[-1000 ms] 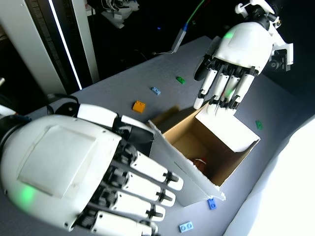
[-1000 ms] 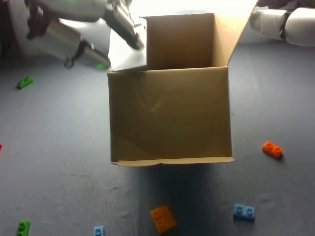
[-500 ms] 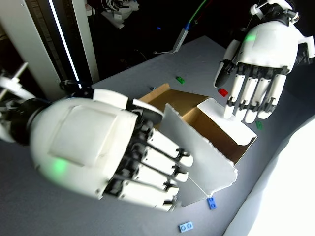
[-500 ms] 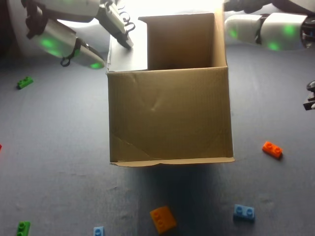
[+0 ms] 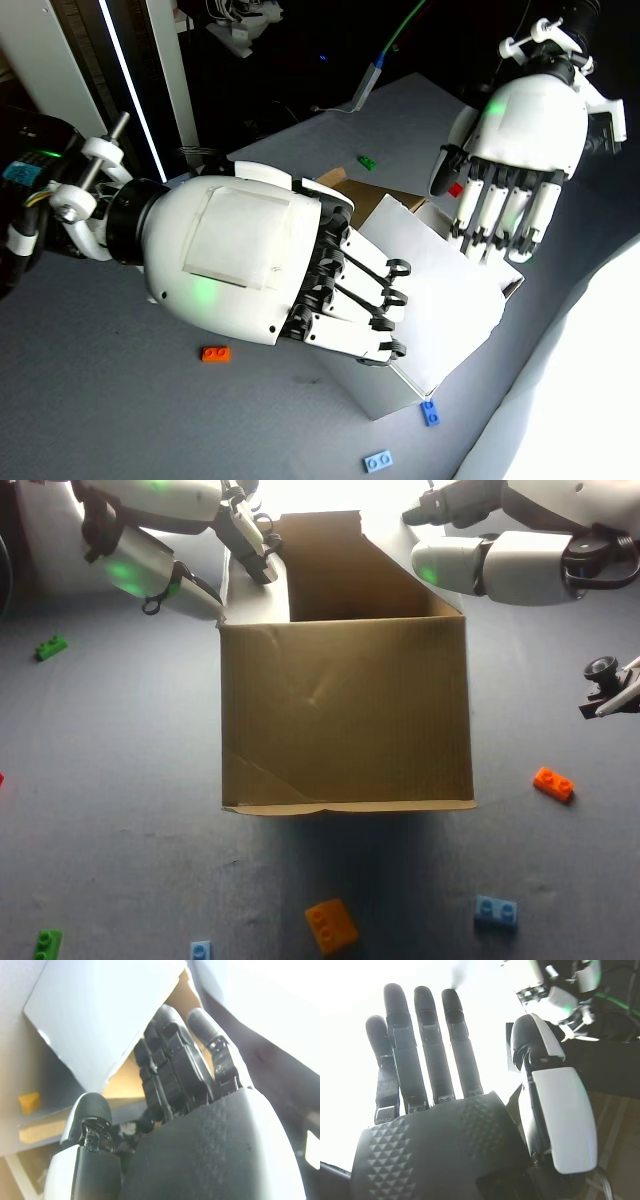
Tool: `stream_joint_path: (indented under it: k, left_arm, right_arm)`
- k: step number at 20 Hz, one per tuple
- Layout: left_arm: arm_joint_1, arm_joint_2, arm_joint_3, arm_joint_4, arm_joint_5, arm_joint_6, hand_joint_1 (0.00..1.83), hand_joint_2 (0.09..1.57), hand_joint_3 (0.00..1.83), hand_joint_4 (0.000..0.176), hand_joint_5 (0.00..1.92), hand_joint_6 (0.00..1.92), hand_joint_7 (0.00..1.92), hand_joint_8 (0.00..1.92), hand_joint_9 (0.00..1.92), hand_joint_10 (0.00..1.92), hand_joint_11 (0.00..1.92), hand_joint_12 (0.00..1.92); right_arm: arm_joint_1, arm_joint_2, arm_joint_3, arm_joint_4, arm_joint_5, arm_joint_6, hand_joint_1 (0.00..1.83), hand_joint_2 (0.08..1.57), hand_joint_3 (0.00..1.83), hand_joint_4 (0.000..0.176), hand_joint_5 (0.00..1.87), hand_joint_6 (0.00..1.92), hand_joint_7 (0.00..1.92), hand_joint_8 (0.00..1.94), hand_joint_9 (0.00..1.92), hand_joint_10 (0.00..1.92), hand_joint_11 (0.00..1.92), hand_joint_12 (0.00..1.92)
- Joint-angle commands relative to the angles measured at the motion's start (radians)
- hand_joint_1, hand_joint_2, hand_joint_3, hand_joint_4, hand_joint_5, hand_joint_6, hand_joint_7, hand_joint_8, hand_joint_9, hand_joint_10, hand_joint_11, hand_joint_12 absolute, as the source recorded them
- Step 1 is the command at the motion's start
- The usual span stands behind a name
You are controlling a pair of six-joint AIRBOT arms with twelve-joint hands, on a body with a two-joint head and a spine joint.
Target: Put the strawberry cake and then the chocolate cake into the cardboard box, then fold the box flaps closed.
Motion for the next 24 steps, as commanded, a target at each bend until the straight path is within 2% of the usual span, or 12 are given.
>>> stream_joint_path:
  k: [1,4,7,15,17,18,21,24]
  left_arm:
    - [-0.004,0.003,0.010,-0.055,0.029,0.012,0.27,1.33,0.00,0.000,0.62,0.01,0.71,0.01,0.69,0.05,0.07,1.31]
    - [0.008,-0.003,0.012,-0.052,0.024,0.014,0.25,1.34,0.00,0.000,0.62,0.01,0.71,0.00,0.69,0.04,0.05,1.36]
    - [0.007,0.005,0.005,-0.051,0.020,0.011,0.27,1.34,0.00,0.000,0.63,0.01,0.72,0.00,0.71,0.04,0.09,1.33]
    - [-0.139,0.047,0.008,-0.033,0.002,-0.012,0.33,1.33,0.00,0.000,0.65,0.01,0.72,0.00,0.72,0.03,0.13,1.31]
    - [-0.175,0.067,0.006,-0.006,-0.015,-0.025,0.30,1.33,0.00,0.000,0.64,0.00,0.72,0.00,0.72,0.03,0.13,1.30]
    - [-0.199,0.099,0.002,0.029,-0.042,-0.043,0.31,1.33,0.00,0.000,0.64,0.00,0.72,0.00,0.72,0.03,0.13,1.31]
    - [-0.203,0.138,-0.020,0.071,-0.064,-0.064,0.28,1.35,0.00,0.000,0.63,0.00,0.71,0.00,0.71,0.02,0.07,1.35]
    - [-0.203,0.202,-0.075,0.131,-0.094,-0.086,0.27,1.34,0.00,0.000,0.64,0.00,0.72,0.00,0.71,0.02,0.05,1.39]
  right_arm:
    - [0.011,0.005,0.000,-0.008,0.121,-0.002,0.14,1.27,0.00,0.000,0.61,0.00,0.67,0.00,0.77,0.04,0.16,1.38]
    - [0.009,-0.001,0.000,-0.008,0.118,-0.004,0.10,1.28,0.00,0.000,0.61,0.00,0.68,0.00,0.77,0.04,0.16,1.39]
    - [0.007,0.002,0.000,-0.008,0.118,-0.004,0.16,1.27,0.00,0.000,0.61,0.00,0.69,0.01,0.78,0.04,0.17,1.40]
    - [0.027,0.049,0.000,-0.008,0.169,0.017,0.23,1.26,0.00,0.000,0.64,0.01,0.71,0.00,0.79,0.03,0.18,1.39]
    - [0.023,0.049,0.000,-0.009,0.157,0.017,0.23,1.27,0.00,0.000,0.64,0.01,0.70,0.00,0.78,0.03,0.17,1.39]
    - [0.012,0.038,0.000,-0.009,0.103,-0.011,0.25,1.26,0.00,0.000,0.65,0.01,0.71,0.01,0.79,0.03,0.18,1.40]
    - [-0.009,0.021,0.002,-0.015,0.102,-0.016,0.20,1.28,0.00,0.000,0.62,0.00,0.70,0.00,0.78,0.03,0.16,1.43]
    - [-0.020,-0.004,0.007,-0.055,0.096,-0.021,0.20,1.28,0.00,0.000,0.65,0.01,0.72,0.01,0.79,0.03,0.17,1.41]
